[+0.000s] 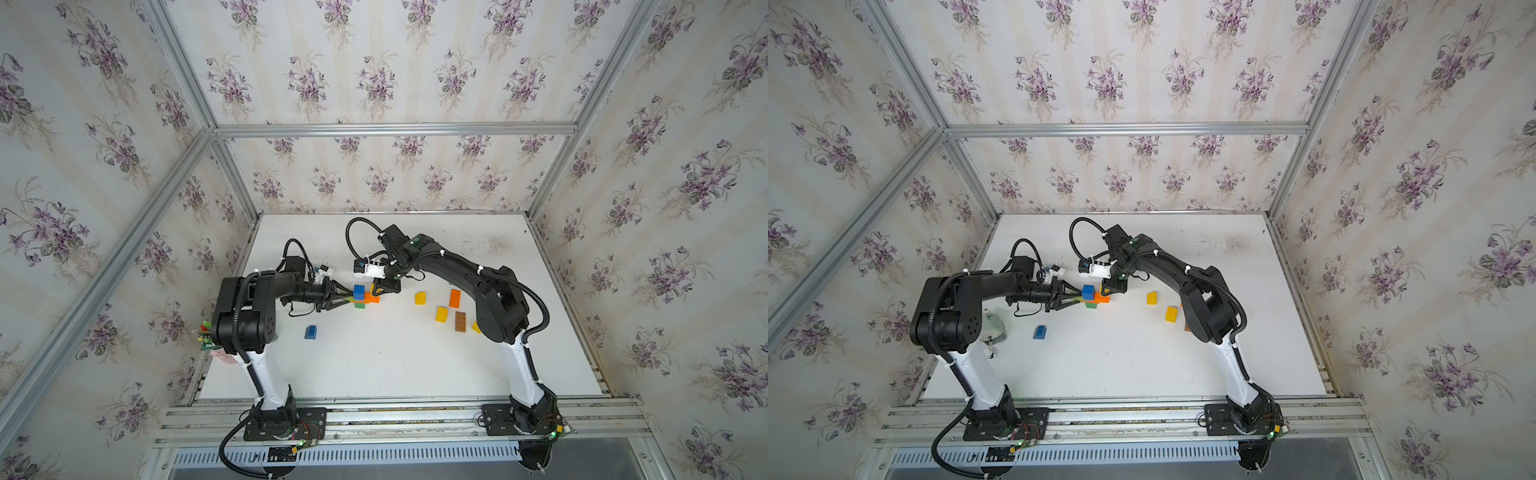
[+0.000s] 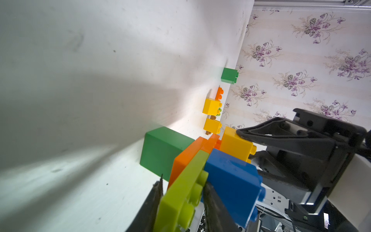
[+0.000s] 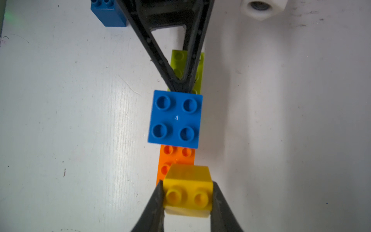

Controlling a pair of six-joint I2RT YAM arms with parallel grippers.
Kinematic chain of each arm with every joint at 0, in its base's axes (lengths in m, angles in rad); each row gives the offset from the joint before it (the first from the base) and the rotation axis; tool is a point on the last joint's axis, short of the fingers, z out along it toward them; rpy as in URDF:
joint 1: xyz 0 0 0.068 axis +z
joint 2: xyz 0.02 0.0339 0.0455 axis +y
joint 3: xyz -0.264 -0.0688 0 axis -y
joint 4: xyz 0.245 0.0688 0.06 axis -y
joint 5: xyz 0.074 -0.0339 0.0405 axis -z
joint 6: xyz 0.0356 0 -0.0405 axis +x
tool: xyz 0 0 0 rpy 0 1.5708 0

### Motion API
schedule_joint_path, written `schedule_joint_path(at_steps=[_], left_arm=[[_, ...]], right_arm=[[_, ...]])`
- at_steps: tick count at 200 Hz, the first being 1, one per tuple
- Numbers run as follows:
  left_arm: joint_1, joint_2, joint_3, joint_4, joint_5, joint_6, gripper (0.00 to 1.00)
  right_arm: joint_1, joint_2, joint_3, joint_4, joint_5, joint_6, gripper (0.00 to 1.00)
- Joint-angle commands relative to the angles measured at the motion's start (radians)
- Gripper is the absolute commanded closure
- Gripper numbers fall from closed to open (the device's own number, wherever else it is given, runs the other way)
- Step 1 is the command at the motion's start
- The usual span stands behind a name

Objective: Assemble a fork with lego
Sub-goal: Assemble the lego brick with the lego brick.

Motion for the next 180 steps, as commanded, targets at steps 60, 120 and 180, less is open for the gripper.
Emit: schedule_joint_path(at_steps=[60, 120, 180], left_arm=[[0.0, -0.007, -0.011, -0.011, -0.075, -0.003, 0.65], [0.001, 0.0, -0.01, -0.007, -0.07, -0.004, 0.65], [0.001, 0.002, -0.016, -0.002, -0.073, -0.003, 0.65]], right_arm=[[0.007, -0.066, -0.046, 0.034, 0.017, 0.04, 0.81], [0.012, -0.062, -0.097, 0.08, 0.028, 0.049, 0.81], [0.014, -0.047, -0.091, 0.05, 0.049, 0.03, 0.81]])
